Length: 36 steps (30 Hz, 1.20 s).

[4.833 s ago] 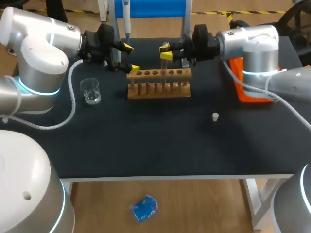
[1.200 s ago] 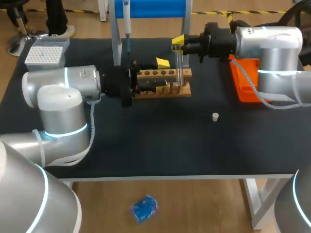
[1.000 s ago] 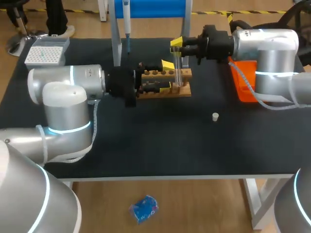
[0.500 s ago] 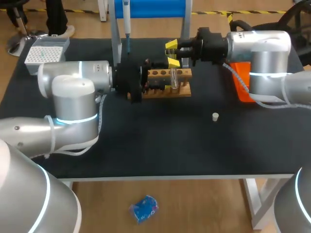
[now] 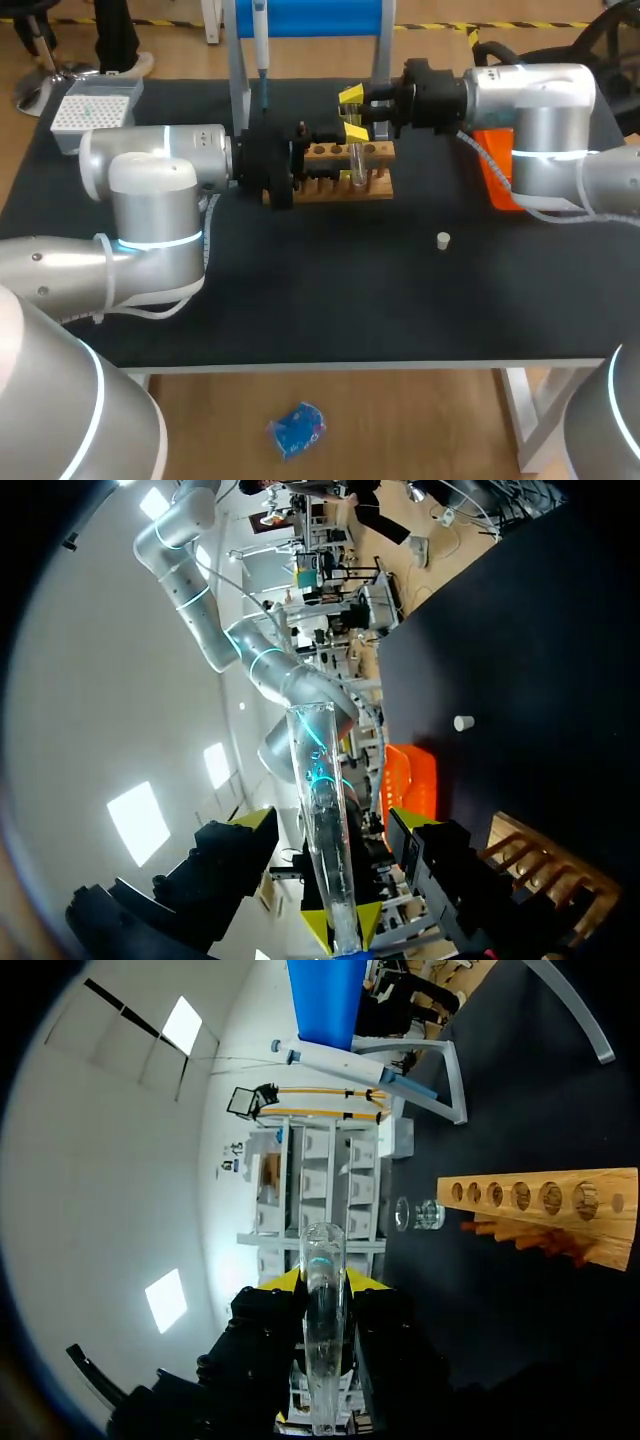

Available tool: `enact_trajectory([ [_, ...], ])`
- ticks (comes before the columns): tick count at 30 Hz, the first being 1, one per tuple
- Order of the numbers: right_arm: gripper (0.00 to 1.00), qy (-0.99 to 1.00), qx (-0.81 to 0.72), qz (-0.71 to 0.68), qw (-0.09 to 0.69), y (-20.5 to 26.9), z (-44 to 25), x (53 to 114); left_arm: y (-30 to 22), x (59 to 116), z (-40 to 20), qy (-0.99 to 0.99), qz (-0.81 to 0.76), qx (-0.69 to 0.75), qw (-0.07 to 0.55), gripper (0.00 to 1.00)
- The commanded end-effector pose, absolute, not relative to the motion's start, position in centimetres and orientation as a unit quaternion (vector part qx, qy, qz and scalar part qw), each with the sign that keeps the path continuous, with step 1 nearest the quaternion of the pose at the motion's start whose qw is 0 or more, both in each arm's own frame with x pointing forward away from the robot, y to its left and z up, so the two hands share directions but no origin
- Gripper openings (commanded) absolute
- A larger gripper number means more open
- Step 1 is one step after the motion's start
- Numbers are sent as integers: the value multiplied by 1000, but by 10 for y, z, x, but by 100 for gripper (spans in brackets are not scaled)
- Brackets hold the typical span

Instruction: Invert the test tube, pick up the pipette, mount the tip to pipette, aspirate from beaker and dispense into the tube, eject the tip, return the pipette, and cap with the stopper.

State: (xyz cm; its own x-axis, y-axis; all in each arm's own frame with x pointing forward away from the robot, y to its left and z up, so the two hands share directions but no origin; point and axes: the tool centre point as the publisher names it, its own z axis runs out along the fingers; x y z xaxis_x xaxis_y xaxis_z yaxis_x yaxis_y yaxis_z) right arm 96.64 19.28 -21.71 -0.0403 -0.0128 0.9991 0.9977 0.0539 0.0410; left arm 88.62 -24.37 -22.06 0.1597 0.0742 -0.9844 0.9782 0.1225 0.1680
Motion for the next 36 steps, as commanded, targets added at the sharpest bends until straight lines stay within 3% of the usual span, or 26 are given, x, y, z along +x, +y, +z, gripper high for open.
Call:
enact_trajectory([
  [1, 0, -523, -472, -497, 506, 192, -217, 967, -246, 887, -220, 505, -408, 523, 552, 64],
  [7, 0, -522, -472, -500, 505, 191, -218, 968, -247, 884, -220, 509, -411, 523, 547, 51],
  [20, 0, -521, -474, -502, 503, 191, -219, 968, -250, 883, -222, 515, -419, 516, 541, 47],
  [24, 0, -520, -474, -502, 502, 191, -219, 968, -250, 882, -222, 515, -421, 514, 541, 23],
  [25, 0, -520, -474, -502, 502, 191, -220, 968, -250, 882, -222, 516, -421, 514, 541, 7],
  [26, 0, -521, -474, -502, 502, 191, -220, 968, -250, 882, -223, 517, -421, 513, 541, 0],
  [35, 0, -522, -473, -500, 503, 192, -220, 968, -249, 882, -223, 520, -421, 512, 538, 0],
  [36, 13, -520, -474, -499, 505, 192, -220, 968, -249, 882, -223, 520, -421, 512, 538, 0],
])
